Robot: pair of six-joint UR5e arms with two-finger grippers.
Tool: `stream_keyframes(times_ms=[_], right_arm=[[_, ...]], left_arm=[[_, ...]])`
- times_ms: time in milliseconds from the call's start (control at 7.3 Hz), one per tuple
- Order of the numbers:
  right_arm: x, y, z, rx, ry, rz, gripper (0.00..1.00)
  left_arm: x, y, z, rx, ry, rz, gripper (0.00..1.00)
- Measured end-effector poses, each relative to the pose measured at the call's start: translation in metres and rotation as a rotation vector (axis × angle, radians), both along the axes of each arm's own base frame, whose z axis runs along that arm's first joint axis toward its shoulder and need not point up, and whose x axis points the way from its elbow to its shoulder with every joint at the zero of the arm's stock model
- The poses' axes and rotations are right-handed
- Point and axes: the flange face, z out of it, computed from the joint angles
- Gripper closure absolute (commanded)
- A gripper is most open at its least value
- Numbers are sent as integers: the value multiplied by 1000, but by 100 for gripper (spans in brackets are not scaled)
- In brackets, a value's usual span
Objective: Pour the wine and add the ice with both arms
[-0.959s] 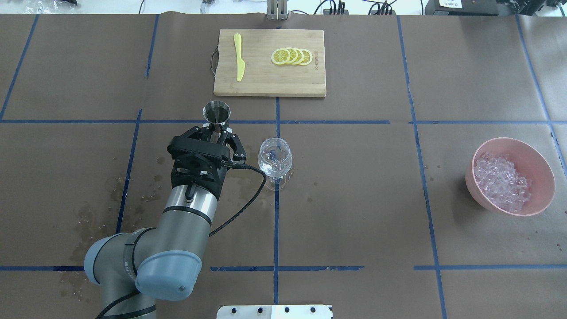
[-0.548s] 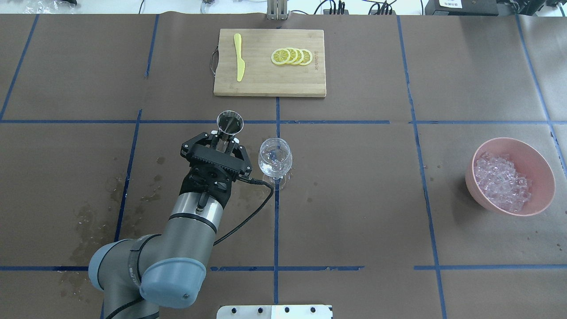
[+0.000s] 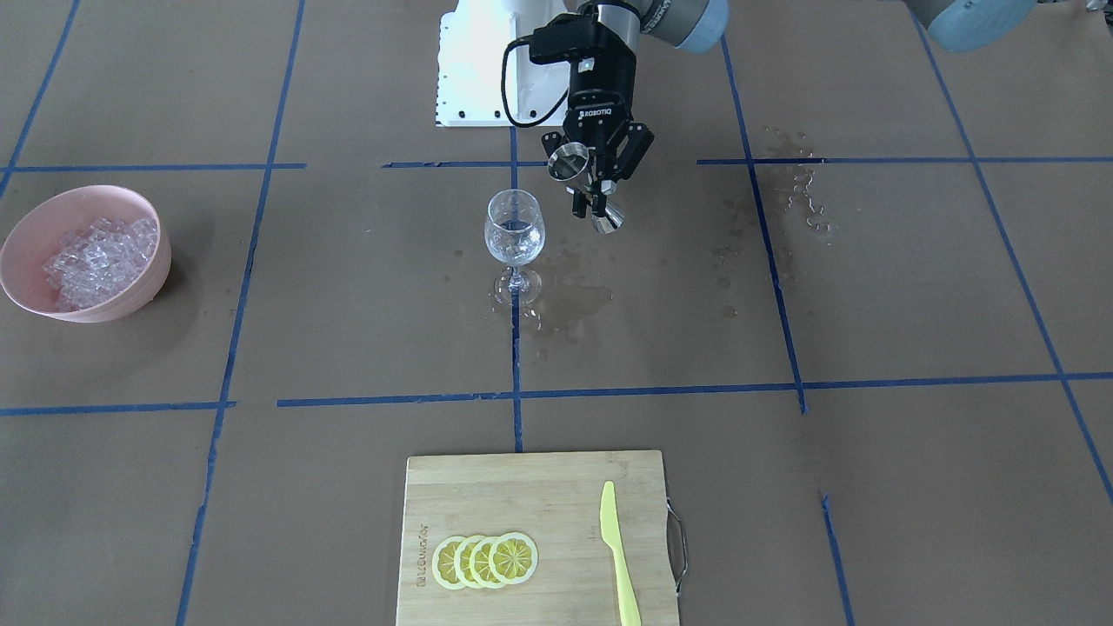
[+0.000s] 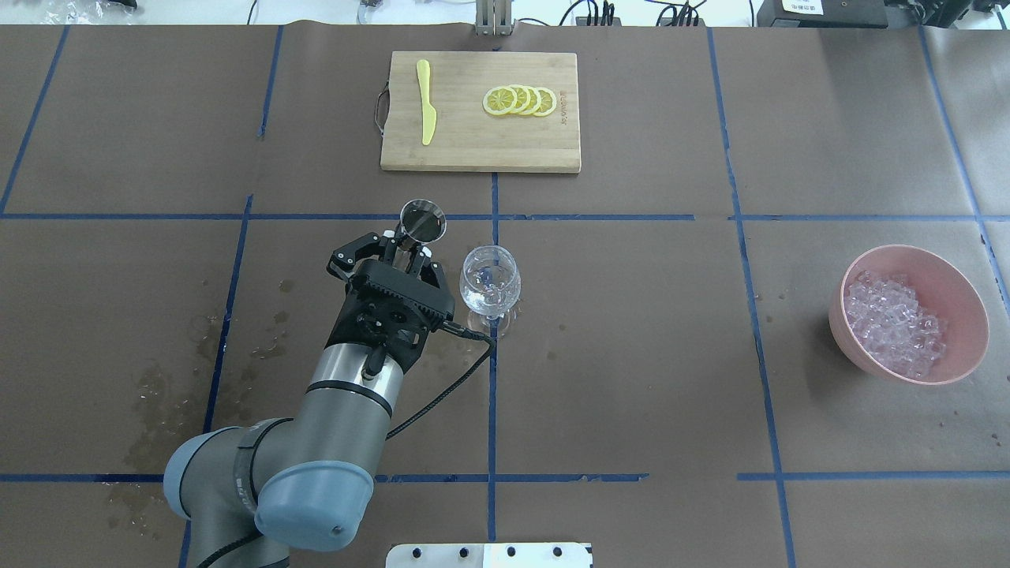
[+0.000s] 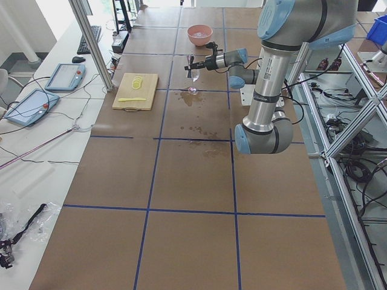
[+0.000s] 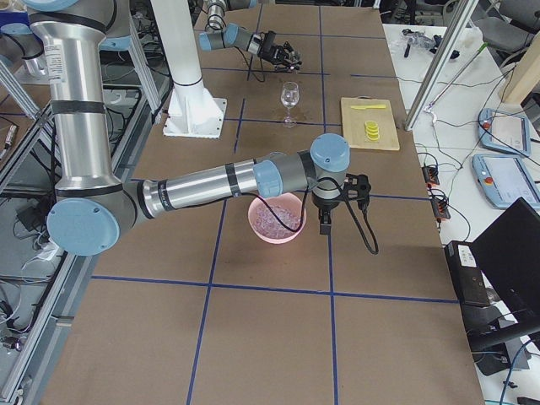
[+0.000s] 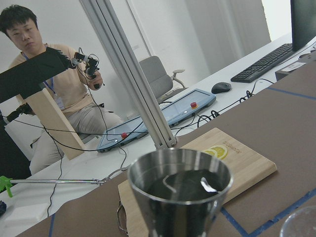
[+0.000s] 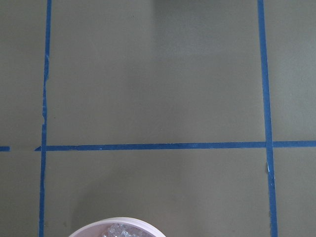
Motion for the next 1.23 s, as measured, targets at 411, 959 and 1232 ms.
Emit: stream_keyframes(times_ms=[411,959,1232], right_arm=[[-8,14,-17,3,1,13,0],[-32,73,-2,10,-22,94,0],[-39,86,-2,3,-50,120,0]], left_arm=[[2,-2,-3,70,-205,4,100],[8,-3,-1,114,-363,15,100],[11,-4,-2,135,-436,18,100]])
